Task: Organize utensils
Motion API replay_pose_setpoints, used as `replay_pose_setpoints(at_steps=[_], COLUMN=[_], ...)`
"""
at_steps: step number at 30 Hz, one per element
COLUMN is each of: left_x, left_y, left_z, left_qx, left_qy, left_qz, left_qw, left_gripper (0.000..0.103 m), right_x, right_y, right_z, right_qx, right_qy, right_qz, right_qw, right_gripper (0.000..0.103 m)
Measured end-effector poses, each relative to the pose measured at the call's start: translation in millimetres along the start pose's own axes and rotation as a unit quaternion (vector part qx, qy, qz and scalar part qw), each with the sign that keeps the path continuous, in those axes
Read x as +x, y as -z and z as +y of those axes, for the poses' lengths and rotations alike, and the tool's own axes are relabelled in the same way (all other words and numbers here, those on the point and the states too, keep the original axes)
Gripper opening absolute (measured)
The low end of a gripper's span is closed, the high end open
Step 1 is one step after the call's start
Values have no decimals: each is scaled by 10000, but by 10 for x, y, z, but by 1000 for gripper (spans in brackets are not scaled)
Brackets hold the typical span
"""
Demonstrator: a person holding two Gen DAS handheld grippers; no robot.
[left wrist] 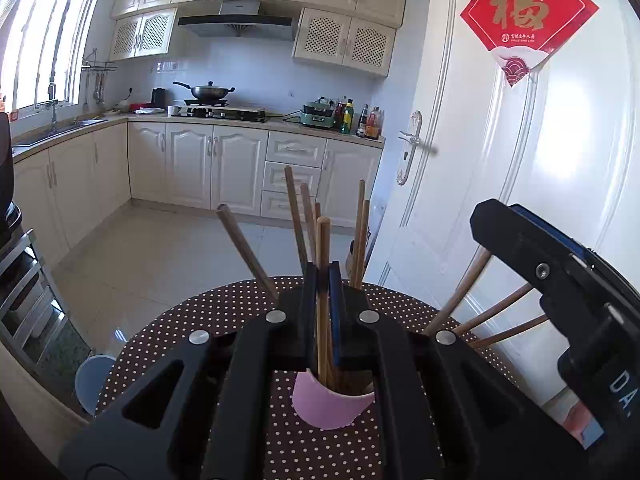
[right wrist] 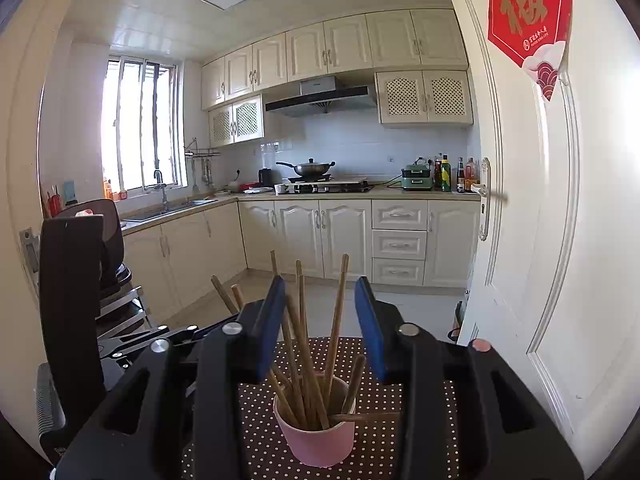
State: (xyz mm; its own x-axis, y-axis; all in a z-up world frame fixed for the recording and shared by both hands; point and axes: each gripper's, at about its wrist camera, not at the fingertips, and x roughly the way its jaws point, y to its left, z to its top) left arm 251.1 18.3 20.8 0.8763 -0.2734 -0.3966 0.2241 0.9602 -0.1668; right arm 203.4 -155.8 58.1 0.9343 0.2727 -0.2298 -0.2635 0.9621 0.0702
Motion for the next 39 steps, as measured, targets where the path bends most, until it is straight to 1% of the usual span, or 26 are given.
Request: replay_pose_setpoints(at_steps=[1,3,5,9,12,17,18,19,20,21,22,23,26,28,33,39], left_x=[-19,-54,-117,-242,-326,-517,-551,-595,-637,-676,-749,-824,-936,-989,-1171,-1404], left_y=[7,13,27,57,98,242,272,310,342,364,405,447,551,604,755,854], left_z=[1,-2,-8,-52,-74,-175,-197,-222,-243,-257,-271,-289,-330,-361,-434,-502], left_qx=[22,29,22,161,175,392,441,481,485,472,456,450,446,424,453,517], left_qy=[-31,-41,-19,-52,9,-106,-82,-41,-22,-14,-9,-25,-187,-324,-655,-941], left_qz=[19,45,91,77,127,127,140,173,184,156,58,-54,-25,-16,-130,-299], left_qw=[10000,10000,10000,9998,9998,9991,9989,9987,9987,9988,9989,9990,9988,9986,9967,9938], left_gripper=[7,7,7,7,7,7,8,11,22,44,56,62,62,63,72,79], right_x=[-17,-44,-90,-186,-271,-442,-482,-518,-554,-588,-620,-668,-747,-805,-994,-1184], right_y=[-4,-16,-14,-3,15,93,119,148,182,221,262,315,410,473,618,734], right_z=[0,-10,-10,-22,-24,-66,-74,-84,-95,-105,-110,-135,-168,-163,-125,-84], right_qx=[-1,-11,-22,-32,-65,-93,-98,-99,-98,-90,-73,-25,77,88,68,-57], right_qy=[9,23,54,76,160,252,276,293,298,303,317,345,387,399,414,451], right_qz=[-14,-38,-63,-107,-136,-96,-88,-70,-41,-13,11,58,210,286,379,444], right_qw=[10000,10000,10000,9999,9998,9996,9995,9995,9995,9995,9995,9994,9990,9988,9984,9980], right_gripper=[39,45,49,55,59,69,71,71,71,71,71,73,79,81,87,92])
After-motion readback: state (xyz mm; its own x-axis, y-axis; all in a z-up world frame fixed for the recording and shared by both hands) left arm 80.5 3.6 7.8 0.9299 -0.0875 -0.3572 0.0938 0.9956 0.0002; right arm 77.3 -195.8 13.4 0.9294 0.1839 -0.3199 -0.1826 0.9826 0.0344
